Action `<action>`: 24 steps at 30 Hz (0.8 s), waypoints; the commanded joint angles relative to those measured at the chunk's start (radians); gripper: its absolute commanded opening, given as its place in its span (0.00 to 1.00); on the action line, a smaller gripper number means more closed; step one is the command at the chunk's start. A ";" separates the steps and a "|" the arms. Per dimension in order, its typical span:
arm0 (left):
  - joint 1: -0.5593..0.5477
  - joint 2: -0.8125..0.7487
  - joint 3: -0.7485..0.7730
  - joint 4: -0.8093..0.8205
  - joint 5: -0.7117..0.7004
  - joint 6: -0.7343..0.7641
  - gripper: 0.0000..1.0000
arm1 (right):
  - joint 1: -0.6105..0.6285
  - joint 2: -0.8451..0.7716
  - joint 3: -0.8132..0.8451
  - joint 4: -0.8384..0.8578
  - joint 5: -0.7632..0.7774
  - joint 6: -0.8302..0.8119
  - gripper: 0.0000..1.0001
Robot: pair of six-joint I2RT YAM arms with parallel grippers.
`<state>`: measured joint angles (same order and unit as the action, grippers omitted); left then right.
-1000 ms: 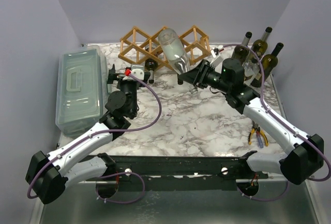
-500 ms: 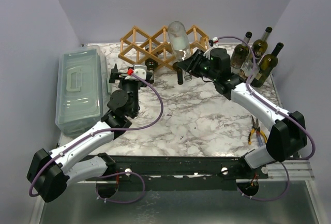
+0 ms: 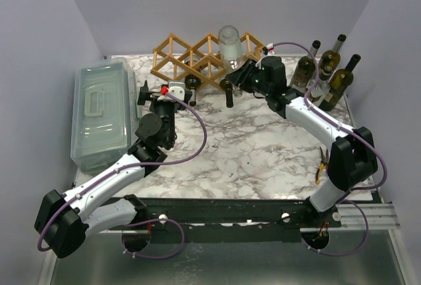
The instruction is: Put the wine bottle on the wine rack
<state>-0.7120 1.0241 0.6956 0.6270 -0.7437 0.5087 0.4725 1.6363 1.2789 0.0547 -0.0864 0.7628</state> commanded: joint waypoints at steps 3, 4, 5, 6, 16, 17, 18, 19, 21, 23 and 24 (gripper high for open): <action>0.013 -0.007 0.005 0.015 0.030 -0.027 0.99 | -0.001 -0.013 0.101 0.287 0.059 -0.058 0.01; 0.013 -0.007 0.004 0.013 0.030 -0.026 0.99 | 0.000 -0.003 0.105 0.287 0.065 -0.059 0.01; 0.014 -0.010 0.003 0.013 0.028 -0.024 0.99 | 0.000 0.009 0.110 0.282 0.071 -0.057 0.01; 0.017 -0.010 0.003 0.014 0.026 -0.027 0.99 | 0.000 0.019 0.116 0.281 0.070 -0.055 0.00; 0.028 -0.014 0.004 0.008 0.031 -0.035 0.99 | 0.000 0.113 0.151 0.253 0.080 -0.037 0.01; 0.029 -0.015 0.005 0.008 0.026 -0.038 0.99 | -0.001 0.114 0.151 0.243 0.081 -0.032 0.01; 0.032 -0.014 0.006 0.008 0.025 -0.045 0.99 | 0.000 0.114 0.148 0.236 0.107 -0.025 0.00; 0.034 -0.013 0.006 0.007 0.028 -0.050 0.99 | 0.000 0.115 0.147 0.227 0.118 -0.019 0.03; 0.035 -0.018 0.006 0.002 0.038 -0.053 0.99 | 0.000 0.121 0.156 0.195 0.125 -0.017 0.15; 0.036 -0.016 0.004 0.002 0.036 -0.061 0.99 | 0.000 0.127 0.169 0.155 0.118 -0.018 0.24; 0.036 -0.015 0.005 0.002 0.036 -0.066 0.99 | 0.000 0.128 0.169 0.150 0.110 -0.021 0.29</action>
<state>-0.6819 1.0237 0.6956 0.6262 -0.7284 0.4755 0.4740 1.7714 1.3651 0.1131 -0.0227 0.7547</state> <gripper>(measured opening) 0.987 0.420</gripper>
